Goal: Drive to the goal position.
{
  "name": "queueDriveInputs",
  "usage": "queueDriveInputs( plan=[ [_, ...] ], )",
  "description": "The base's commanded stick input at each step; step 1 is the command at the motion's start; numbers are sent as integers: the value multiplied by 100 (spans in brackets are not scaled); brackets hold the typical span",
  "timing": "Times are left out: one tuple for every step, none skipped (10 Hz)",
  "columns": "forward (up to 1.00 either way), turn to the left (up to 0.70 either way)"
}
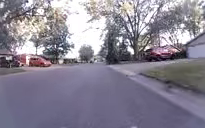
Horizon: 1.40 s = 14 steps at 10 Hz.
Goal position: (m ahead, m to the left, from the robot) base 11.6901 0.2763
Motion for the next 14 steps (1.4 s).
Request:
queueDriveInputs(
  plan=[
    [100,0],
    [100,0],
    [100,0],
    [100,0],
    [100,0],
    [100,0],
    [100,0],
    [100,0],
    [100,0],
    [100,0],
    [100,-5],
    [100,-29],
    [100,-32],
    [100,0]
  ],
)
